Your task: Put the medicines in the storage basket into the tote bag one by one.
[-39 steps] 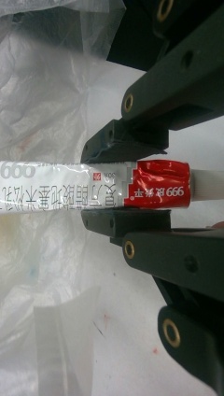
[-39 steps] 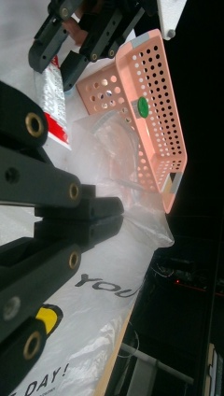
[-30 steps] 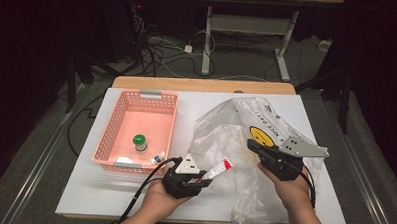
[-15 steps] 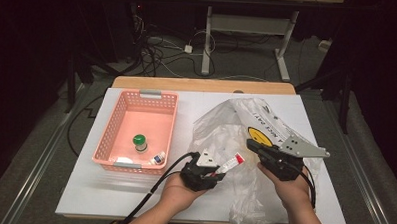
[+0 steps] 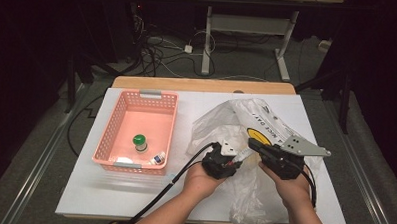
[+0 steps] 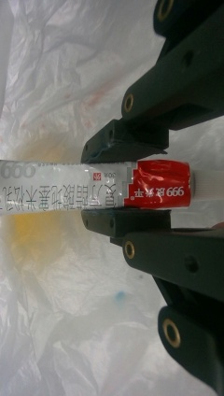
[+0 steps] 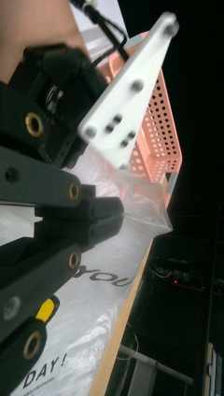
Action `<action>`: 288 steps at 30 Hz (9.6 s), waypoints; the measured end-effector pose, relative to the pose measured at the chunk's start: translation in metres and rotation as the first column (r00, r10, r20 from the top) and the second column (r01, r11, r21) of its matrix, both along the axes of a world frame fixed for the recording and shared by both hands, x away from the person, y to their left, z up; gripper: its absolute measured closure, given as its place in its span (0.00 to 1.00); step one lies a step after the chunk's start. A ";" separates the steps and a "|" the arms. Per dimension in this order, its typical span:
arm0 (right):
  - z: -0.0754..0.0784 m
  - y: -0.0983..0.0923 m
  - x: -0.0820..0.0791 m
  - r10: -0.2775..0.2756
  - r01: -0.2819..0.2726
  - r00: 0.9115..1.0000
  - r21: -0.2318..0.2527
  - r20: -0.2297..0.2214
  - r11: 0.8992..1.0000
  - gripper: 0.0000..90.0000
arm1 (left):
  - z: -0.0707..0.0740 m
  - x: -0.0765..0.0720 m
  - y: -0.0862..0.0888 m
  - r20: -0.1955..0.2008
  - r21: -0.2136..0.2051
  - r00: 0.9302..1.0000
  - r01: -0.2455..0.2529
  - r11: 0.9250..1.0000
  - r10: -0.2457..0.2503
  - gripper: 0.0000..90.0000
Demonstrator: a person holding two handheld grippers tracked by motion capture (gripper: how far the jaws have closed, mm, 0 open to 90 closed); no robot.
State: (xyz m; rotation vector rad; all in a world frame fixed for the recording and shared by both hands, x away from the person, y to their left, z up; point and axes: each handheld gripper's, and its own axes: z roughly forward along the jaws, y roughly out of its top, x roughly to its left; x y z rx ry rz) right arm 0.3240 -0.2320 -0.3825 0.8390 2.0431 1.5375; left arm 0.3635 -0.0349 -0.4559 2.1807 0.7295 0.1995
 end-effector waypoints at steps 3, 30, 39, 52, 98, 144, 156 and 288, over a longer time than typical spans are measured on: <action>0.002 -0.003 0.000 -0.005 0.005 1.000 0.008 0.008 1.000 1.00 | -0.004 0.007 -0.008 0.002 0.018 1.000 0.002 1.000 -0.002 0.74; 0.003 -0.009 0.001 -0.022 0.022 1.000 0.021 0.005 1.000 1.00 | -0.008 -0.005 -0.002 -0.007 -0.047 0.999 0.053 0.997 -0.053 0.38; 0.003 -0.008 0.001 -0.019 0.019 1.000 0.017 0.003 1.000 1.00 | -0.014 -0.028 0.021 -0.014 -0.047 0.996 0.082 0.995 -0.083 0.20; 0.002 -0.006 0.000 -0.019 0.019 1.000 0.009 0.001 1.000 1.00 | -0.008 -0.047 0.050 -0.040 -0.084 0.994 0.096 0.992 -0.099 0.00; 0.001 -0.012 -0.002 -0.028 0.029 1.000 0.011 -0.003 1.000 1.00 | 0.034 -0.067 0.156 0.016 -0.125 1.000 -0.017 0.992 0.019 0.00; 0.003 -0.014 -0.003 -0.033 0.033 0.999 0.011 0.007 0.999 1.00 | 0.046 -0.037 0.268 0.021 -0.126 0.931 -0.358 0.925 0.364 0.00; 0.002 -0.014 -0.003 -0.036 0.036 0.999 0.013 0.002 0.999 1.00 | 0.041 -0.031 0.289 0.006 -0.118 0.906 -0.420 0.900 0.423 0.00; 0.004 -0.012 -0.006 -0.032 0.032 0.999 0.007 0.014 0.999 1.00 | 0.046 -0.008 0.263 -0.062 0.046 0.930 -0.359 0.932 0.362 0.56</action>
